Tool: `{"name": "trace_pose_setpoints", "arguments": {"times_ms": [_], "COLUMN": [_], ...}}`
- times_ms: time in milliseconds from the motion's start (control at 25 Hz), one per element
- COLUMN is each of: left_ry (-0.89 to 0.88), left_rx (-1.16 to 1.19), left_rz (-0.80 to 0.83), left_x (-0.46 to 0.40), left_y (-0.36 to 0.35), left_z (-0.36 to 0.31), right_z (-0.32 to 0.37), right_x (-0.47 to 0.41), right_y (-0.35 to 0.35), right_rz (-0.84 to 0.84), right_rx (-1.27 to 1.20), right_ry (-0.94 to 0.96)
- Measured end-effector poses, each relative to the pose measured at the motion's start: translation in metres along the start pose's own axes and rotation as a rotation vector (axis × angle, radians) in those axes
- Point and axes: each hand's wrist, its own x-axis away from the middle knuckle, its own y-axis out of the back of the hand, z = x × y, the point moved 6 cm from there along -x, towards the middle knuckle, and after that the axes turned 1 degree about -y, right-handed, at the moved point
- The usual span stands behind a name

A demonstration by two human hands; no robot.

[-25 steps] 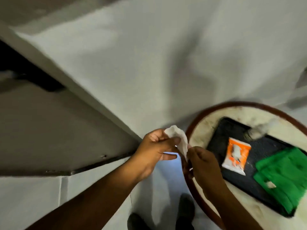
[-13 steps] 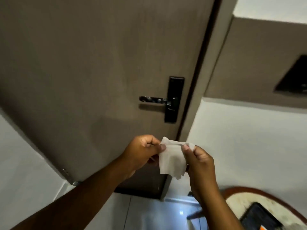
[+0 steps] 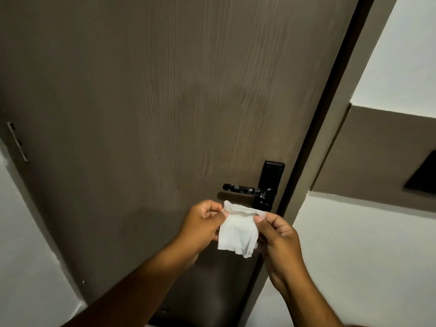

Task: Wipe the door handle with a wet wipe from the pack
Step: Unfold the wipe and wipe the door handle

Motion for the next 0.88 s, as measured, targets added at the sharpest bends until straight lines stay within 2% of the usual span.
{"name": "trace_pose_setpoints", "arguments": {"times_ms": [80,120,200,280,480,520,600,680,760,880], "left_ry": [-0.091,-0.116,-0.115,-0.107,0.027,0.050,0.078,0.069,-0.020,-0.280], "left_rx": [-0.077,-0.018,0.141,0.179,0.251,0.283,0.321,0.226,-0.041,-0.511], "left_rz": [-0.138,-0.103,0.118,0.219,0.167,0.129,-0.007,-0.156,-0.269,-0.296], "left_x": [-0.008,-0.010,-0.012,-0.015,-0.033,-0.037,-0.046,-0.053,-0.060,-0.076], "left_y": [0.000,-0.007,-0.031,-0.048,-0.053,-0.051,-0.042,-0.027,-0.013,-0.007], "left_z": [-0.007,-0.010,-0.017,-0.022,-0.018,-0.016,-0.010,-0.001,0.003,-0.007], "right_z": [0.007,0.010,0.016,0.021,0.027,0.024,0.014,0.004,0.007,0.023], "right_x": [-0.009,-0.012,-0.019,-0.026,-0.041,-0.046,-0.059,-0.067,-0.070,-0.084], "right_y": [-0.002,-0.003,-0.004,-0.001,0.008,0.012,0.027,0.044,0.049,0.032], "right_rz": [0.010,0.018,0.058,0.102,0.238,0.210,0.046,-0.200,-0.370,-0.329], "right_rx": [0.001,0.021,0.052,0.079,0.108,0.104,0.056,0.113,0.342,0.656], "right_ry": [0.036,0.067,0.119,0.156,0.124,0.115,0.090,0.103,0.219,0.441]}}
